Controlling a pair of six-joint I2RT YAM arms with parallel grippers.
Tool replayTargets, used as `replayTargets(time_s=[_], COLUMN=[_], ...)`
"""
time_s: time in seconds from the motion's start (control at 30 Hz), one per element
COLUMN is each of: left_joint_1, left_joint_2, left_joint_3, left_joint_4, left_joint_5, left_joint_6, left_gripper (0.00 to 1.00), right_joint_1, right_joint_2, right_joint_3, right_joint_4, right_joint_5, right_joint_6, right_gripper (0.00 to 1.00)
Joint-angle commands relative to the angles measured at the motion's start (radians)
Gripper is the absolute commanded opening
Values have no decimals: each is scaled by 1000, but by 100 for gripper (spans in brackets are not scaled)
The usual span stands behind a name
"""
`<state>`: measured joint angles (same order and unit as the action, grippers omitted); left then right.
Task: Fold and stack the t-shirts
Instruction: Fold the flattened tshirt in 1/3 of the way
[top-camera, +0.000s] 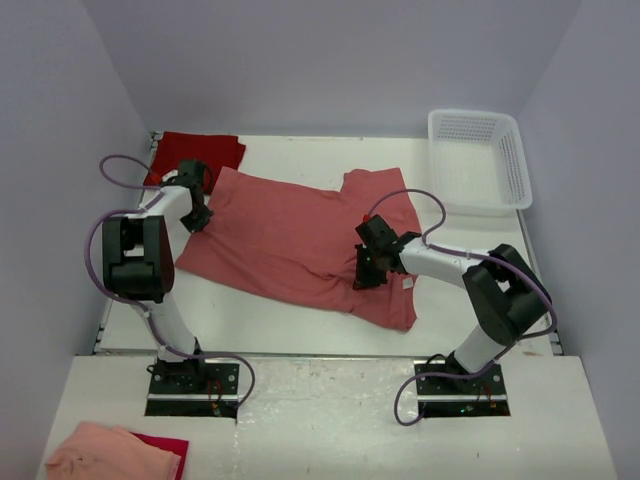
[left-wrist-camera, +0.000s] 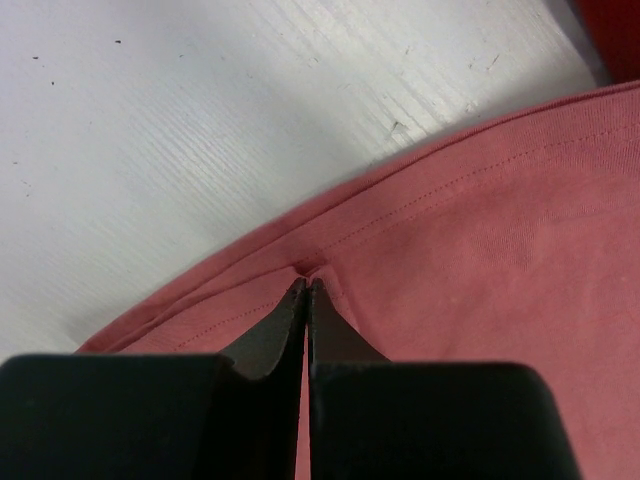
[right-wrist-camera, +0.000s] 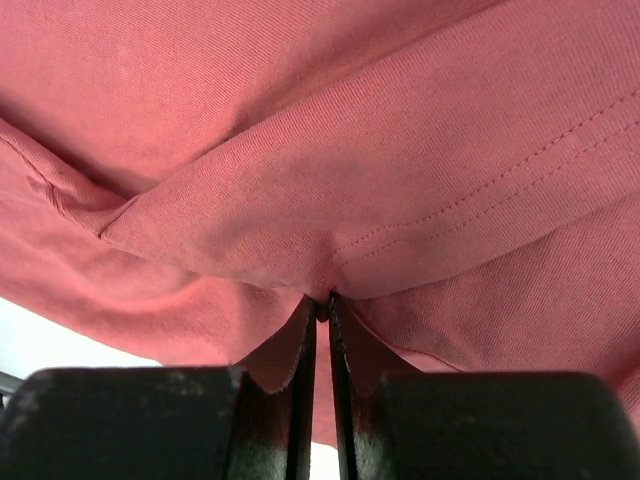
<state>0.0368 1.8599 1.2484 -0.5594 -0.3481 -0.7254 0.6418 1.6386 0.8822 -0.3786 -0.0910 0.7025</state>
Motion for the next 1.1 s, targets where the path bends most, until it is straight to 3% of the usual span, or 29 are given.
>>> replayTargets(time_s=[0.0,0.37,0.5,0.57,0.87,1.07], left_joint_1=[3,2,2,2,2,2], left_joint_2=[-24,-13,-19,-21,1,4], left_joint_3=[0,-14,-15,-17,-6,0], left_joint_4=[29,38,38,38,35,36], left_joint_5=[-6,-2,1,0,-15,-25], left_joint_6=[-25,-25,-28,-28,-9,-6], left_gripper=[0,0,0,0,0,0], right_joint_1=[9,56,64,64,61,32], right_joint_2=[-3,-151,-143,-135,9,180], right_joint_3=[23,17,26,47,285,437], right_joint_4=[-11,-85,-95,-103,-167,-158], right_joint_5=[69,126,134,142,232,148], right_joint_6=[8,37,38,25,-61,-126], right_gripper=[8,9,0,0,0,2])
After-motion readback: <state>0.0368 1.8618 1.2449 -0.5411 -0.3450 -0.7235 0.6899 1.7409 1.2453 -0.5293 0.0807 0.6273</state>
